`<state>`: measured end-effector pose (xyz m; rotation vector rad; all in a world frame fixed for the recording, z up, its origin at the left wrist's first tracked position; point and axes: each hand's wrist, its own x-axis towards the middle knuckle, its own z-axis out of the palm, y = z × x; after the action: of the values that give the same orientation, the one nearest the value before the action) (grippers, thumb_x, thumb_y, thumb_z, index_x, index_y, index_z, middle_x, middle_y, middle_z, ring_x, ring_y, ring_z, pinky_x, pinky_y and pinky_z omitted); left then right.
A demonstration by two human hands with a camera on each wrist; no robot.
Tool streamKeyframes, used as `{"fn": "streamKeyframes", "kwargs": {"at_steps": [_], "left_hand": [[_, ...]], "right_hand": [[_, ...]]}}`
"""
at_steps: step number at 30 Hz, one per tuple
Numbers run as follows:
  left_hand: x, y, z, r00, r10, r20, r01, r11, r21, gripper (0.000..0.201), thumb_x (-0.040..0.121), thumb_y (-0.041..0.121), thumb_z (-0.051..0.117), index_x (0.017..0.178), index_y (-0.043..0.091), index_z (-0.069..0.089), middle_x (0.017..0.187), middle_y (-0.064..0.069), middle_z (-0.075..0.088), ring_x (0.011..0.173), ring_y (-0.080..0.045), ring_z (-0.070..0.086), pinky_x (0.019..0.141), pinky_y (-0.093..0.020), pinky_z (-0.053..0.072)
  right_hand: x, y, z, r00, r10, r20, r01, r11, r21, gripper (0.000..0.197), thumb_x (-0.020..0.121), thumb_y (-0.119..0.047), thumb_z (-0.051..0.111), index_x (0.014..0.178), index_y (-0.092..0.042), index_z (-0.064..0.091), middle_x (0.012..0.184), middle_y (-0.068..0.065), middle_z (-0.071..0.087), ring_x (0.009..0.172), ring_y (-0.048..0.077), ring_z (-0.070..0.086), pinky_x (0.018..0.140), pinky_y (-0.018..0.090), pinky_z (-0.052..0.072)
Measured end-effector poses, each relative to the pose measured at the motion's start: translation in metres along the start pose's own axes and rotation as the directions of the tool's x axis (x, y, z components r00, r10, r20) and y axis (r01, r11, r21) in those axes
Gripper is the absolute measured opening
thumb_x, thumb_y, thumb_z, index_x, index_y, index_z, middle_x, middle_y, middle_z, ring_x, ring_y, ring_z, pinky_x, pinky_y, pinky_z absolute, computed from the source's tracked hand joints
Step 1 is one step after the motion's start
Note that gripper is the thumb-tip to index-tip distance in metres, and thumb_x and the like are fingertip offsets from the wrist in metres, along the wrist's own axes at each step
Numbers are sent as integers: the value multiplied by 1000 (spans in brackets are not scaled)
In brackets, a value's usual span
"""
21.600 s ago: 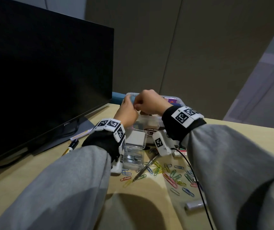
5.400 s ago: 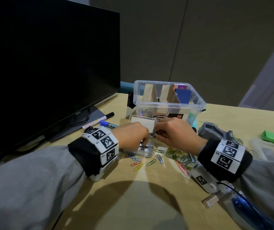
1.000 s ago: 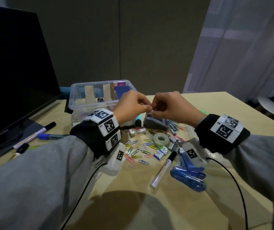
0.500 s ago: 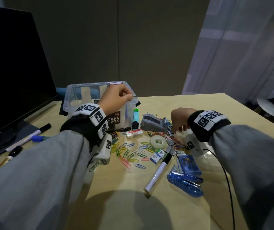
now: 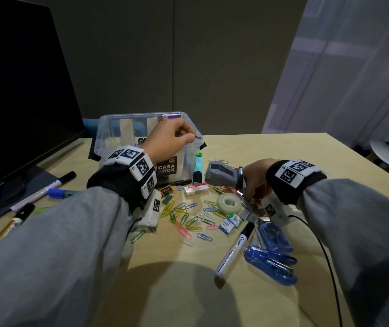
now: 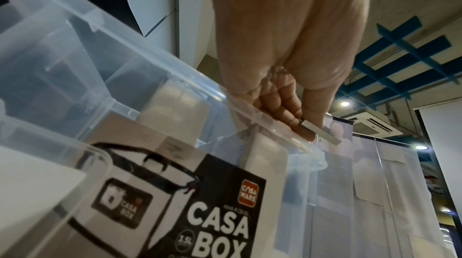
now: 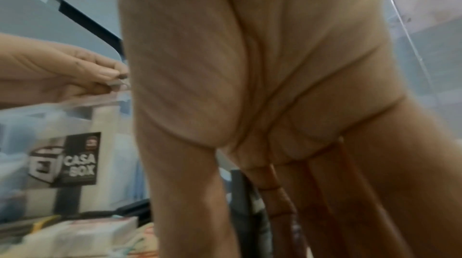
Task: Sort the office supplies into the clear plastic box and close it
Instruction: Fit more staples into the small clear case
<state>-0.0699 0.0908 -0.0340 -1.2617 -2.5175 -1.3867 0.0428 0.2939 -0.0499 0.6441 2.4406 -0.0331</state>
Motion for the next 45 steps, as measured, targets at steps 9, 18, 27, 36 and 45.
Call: {"fn": "streamKeyframes", "kwargs": {"at_steps": [9, 18, 27, 36, 45], "left_hand": [[-8, 2, 1, 996, 41, -76, -48, 995, -84, 8, 94, 16, 61, 101, 19, 63, 96, 5, 65, 88, -2, 62, 75, -10, 50], [-48, 37, 8, 860, 104, 500, -306, 888, 342, 26, 96, 24, 58, 121, 28, 62, 94, 14, 58, 83, -3, 56, 77, -20, 47], [-72, 54, 40, 583, -301, 754, -428, 675, 601, 60, 97, 9, 45, 152, 27, 32, 148, -6, 45, 127, -26, 49, 89, -32, 45], [-79, 38, 23, 565, -459, 686, -367, 604, 707, 62, 95, 17, 56, 152, 29, 33, 152, -4, 40, 131, -25, 45, 87, -30, 40], [-78, 22, 8, 583, -507, 635, -328, 568, 755, 55, 92, 17, 57, 145, 25, 46, 133, -5, 55, 114, -24, 55, 79, -29, 43]], "right_hand": [[3, -4, 13, 989, -87, 119, 28, 903, 429, 13, 90, -3, 61, 80, 4, 63, 62, 16, 68, 49, 21, 66, 58, 30, 58], [-18, -18, 13, 994, -101, 38, 80, 928, 365, 25, 94, 2, 45, 103, 15, 65, 80, 19, 73, 66, 25, 71, 71, 33, 60], [-25, -49, 10, 953, -299, 53, 278, 930, 239, 28, 95, 1, 42, 115, 5, 61, 95, 13, 68, 82, 28, 68, 73, 36, 60], [-31, -56, 1, 913, -408, -5, 403, 900, 165, 31, 92, -3, 51, 120, -12, 58, 114, 11, 61, 90, 21, 62, 77, 32, 57], [-46, -47, 4, 997, -32, 66, 56, 913, -404, 47, 68, -43, 84, 97, -12, 64, 82, 0, 65, 75, 16, 61, 72, 27, 52]]}}
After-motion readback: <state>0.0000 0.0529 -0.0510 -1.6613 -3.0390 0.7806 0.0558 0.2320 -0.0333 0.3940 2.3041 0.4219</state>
